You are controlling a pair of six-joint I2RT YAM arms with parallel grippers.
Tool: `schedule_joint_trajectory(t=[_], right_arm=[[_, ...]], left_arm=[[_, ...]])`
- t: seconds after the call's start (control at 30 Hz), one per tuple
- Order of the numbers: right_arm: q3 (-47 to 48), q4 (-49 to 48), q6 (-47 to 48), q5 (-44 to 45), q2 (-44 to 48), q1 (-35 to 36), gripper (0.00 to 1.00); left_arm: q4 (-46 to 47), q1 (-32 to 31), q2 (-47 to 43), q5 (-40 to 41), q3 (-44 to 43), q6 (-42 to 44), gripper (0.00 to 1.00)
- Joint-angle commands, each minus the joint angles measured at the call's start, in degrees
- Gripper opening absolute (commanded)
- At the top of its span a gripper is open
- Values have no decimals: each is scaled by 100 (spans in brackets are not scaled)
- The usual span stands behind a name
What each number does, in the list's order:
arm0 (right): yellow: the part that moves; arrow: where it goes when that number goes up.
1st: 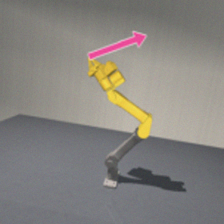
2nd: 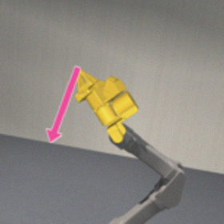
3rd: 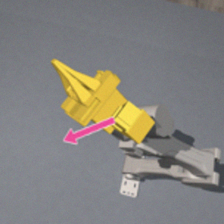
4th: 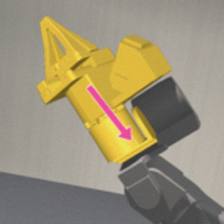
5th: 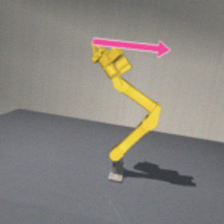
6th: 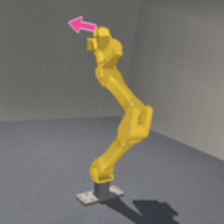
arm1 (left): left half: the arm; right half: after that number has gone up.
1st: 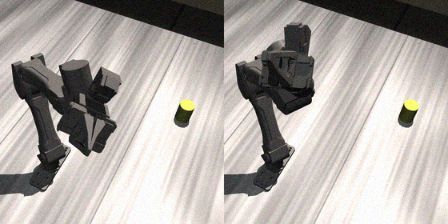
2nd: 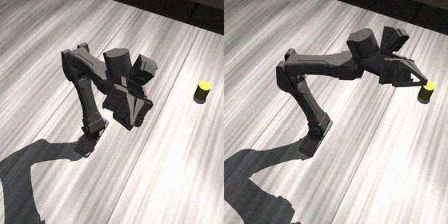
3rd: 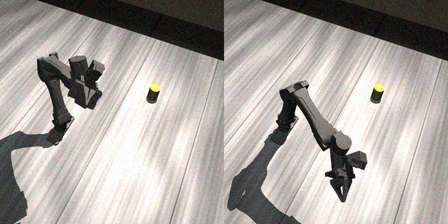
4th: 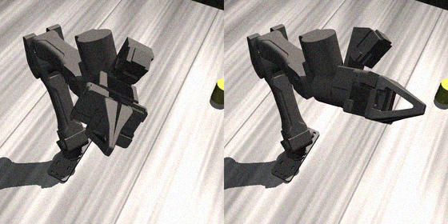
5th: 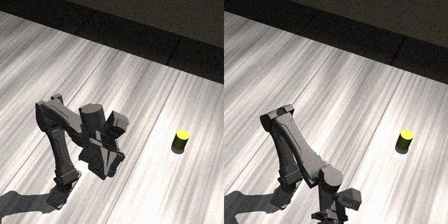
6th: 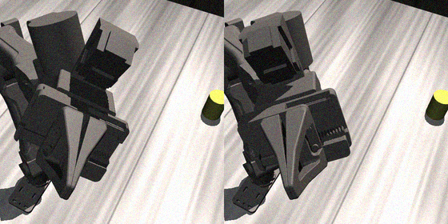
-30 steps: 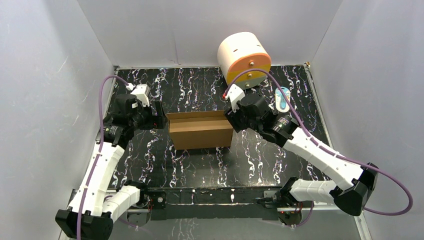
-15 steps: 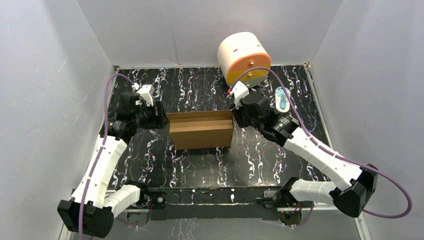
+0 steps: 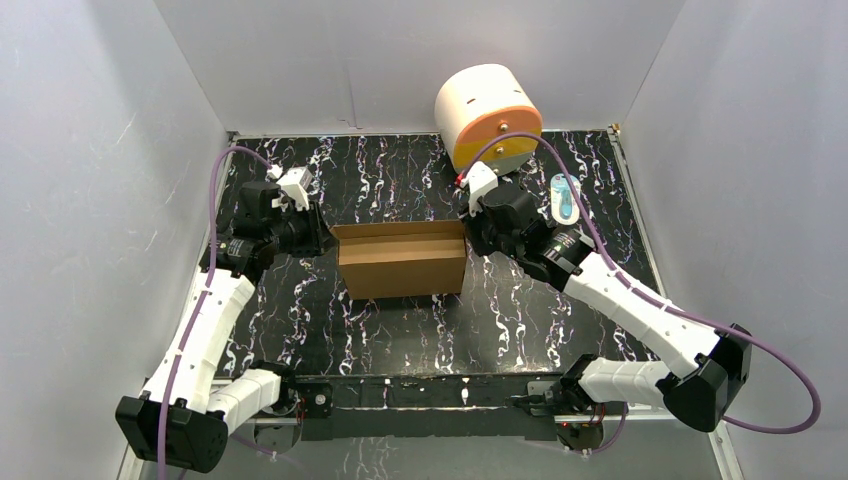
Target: Fold the paper box
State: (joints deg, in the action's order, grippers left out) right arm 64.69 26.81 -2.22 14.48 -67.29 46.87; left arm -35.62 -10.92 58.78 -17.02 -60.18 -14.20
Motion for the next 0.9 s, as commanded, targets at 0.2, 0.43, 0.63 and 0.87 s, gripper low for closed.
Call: schedule_joint_trajectory(t=[0.2,0.43,0.63,0.87], right_arm=[[270,-268,-1054,-305,-80,-29,27],[407,-193,-1578,-220,-173,-33,29],[517,-120,-1786,-192,-227,-29,27],[500,-114,-1816,-203,-284,-36,26]], left_arm=[[94,33,-49,-565,-237,-521,19],[117,19,9,-586,-193,-669,18],[154,0,1,-588,-161,-754,16],[171,-31,1,-601,-147,-778,16]])
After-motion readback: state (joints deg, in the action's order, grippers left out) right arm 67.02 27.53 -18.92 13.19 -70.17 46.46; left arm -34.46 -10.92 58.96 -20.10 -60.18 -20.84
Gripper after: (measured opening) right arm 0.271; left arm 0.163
